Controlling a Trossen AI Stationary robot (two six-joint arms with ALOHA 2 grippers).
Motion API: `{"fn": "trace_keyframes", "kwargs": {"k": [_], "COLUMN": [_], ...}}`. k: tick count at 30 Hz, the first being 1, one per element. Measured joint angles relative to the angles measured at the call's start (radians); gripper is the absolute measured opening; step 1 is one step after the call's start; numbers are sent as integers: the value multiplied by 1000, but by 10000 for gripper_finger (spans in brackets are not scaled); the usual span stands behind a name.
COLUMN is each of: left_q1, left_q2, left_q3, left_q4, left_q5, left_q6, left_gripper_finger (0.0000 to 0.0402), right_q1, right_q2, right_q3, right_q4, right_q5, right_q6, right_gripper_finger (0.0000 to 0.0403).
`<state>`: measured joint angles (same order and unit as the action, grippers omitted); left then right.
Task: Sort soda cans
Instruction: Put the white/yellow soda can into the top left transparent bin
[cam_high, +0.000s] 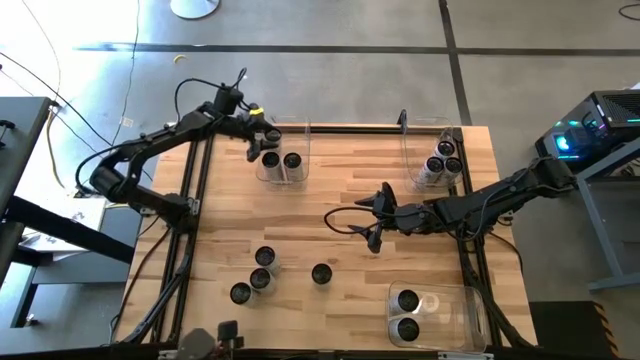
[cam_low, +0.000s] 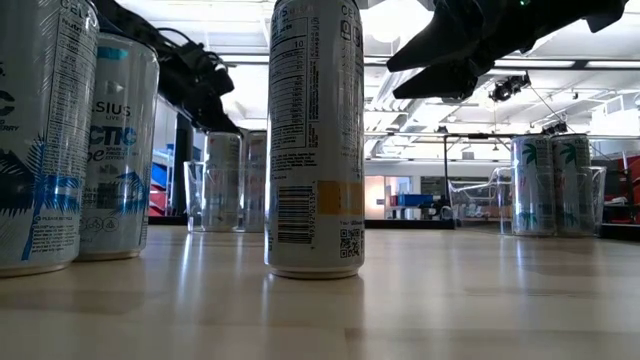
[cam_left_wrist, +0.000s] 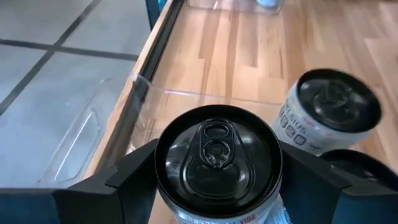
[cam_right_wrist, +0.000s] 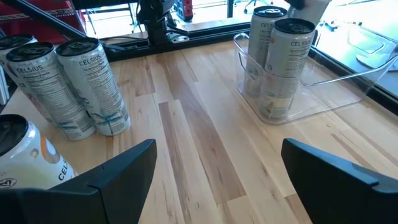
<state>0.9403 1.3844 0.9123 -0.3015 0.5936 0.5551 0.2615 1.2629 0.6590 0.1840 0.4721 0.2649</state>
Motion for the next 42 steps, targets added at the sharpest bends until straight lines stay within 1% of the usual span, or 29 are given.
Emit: {"fn": "trace_keyframes", "kwargs": {"k": [3, 7, 14, 22, 33, 42], "left_q1": [-5, -18, -20, -20, -21, -27], "left_q2": [13, 42, 73, 68, 38, -13], "left_q3": [0, 0, 5, -2, -1, 0], "left_q4": [-10, -11, -1, -35, -50, -45], "left_q5": [-15, -91, -88, -112, -108, -110], "left_q6": [-1, -1, -20, -30, -69, -107], "left_gripper_finger": [267, 268, 277, 290, 292, 292], "right_q1": [0, 0, 0, 0, 0, 0], "right_q2": [0, 0, 0, 0, 0, 0], "right_q3": [0, 0, 0, 0, 0, 0], "right_q4": [0, 0, 0, 0, 0, -4], "right_q5": [0, 0, 0, 0, 0, 0], "right_q6": [0, 0, 0, 0, 3, 0], "right_gripper_finger": [342, 342, 342, 342, 342, 342]}}
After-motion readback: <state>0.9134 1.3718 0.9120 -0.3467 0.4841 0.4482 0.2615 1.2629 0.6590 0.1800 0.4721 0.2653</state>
